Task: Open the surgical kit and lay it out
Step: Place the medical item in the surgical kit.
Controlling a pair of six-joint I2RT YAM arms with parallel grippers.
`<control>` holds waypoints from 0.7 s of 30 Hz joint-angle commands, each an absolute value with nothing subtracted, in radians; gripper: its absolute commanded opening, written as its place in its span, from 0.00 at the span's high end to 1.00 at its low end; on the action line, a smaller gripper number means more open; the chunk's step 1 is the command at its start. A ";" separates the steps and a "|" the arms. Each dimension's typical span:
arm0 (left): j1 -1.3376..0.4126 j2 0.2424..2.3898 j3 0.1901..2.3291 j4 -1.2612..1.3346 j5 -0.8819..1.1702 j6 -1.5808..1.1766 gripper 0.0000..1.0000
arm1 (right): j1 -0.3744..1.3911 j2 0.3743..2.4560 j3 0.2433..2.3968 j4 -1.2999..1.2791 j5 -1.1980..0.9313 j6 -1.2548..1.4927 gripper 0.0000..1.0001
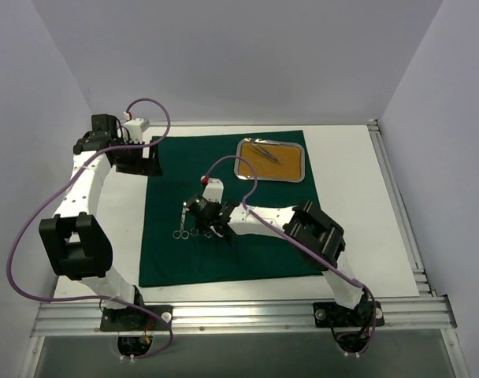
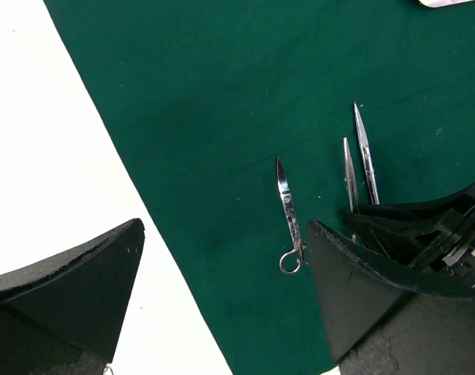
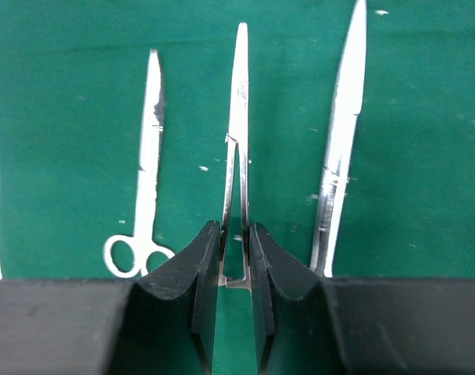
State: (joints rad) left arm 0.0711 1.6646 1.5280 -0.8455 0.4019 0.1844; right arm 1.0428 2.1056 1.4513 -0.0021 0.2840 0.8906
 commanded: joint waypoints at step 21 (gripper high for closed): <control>0.081 1.643 1.528 -0.821 0.431 0.181 0.06 | 0.925 1.887 1.210 -0.091 0.318 0.810 1.00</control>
State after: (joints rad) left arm 0.0738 1.6646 1.5280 -0.8452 0.4084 0.1841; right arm 0.9459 1.9343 1.2327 -0.0574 0.2985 0.8242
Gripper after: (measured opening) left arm 0.939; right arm 0.151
